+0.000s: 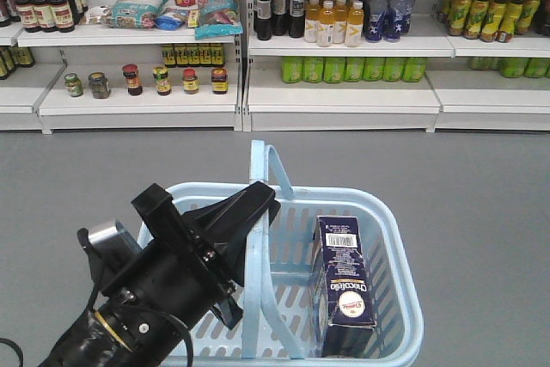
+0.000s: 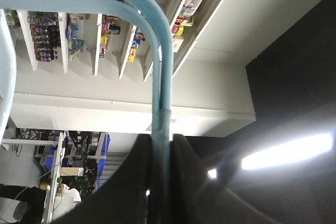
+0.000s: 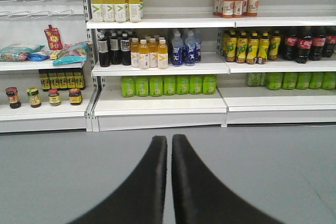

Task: Left arm holds basket, right arm returns cookies
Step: 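Turn the base along the shelves, keeping the basket in the left gripper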

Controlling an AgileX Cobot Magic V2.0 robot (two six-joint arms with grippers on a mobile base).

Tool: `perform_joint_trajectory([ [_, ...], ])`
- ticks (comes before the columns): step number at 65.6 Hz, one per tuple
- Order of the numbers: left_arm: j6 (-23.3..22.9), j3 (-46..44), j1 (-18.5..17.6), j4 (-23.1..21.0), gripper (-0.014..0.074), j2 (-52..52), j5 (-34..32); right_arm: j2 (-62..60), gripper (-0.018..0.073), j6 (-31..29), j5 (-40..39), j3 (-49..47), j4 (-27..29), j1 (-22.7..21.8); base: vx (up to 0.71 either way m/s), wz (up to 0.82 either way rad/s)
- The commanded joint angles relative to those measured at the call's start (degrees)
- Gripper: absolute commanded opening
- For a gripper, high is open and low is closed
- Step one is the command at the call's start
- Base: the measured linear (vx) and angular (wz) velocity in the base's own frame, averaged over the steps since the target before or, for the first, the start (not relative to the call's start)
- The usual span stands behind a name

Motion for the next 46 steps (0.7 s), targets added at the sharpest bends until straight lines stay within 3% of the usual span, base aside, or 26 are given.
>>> perform_joint_trajectory([
  [1,-0.3,-1.7,-0.4,1.3,-0.0003,-2.2,-16.0,-0.7,-0.0009,-0.4,-4.0,1.0,-0.2,-0.1,0.55,0.01],
  [46,-0.3,-1.7,-0.4,1.2,-0.0003,-2.1,-16.0,-0.7,-0.0009,-0.4,-4.1,1.0,-0.2,-0.1,0.53,-0.01],
])
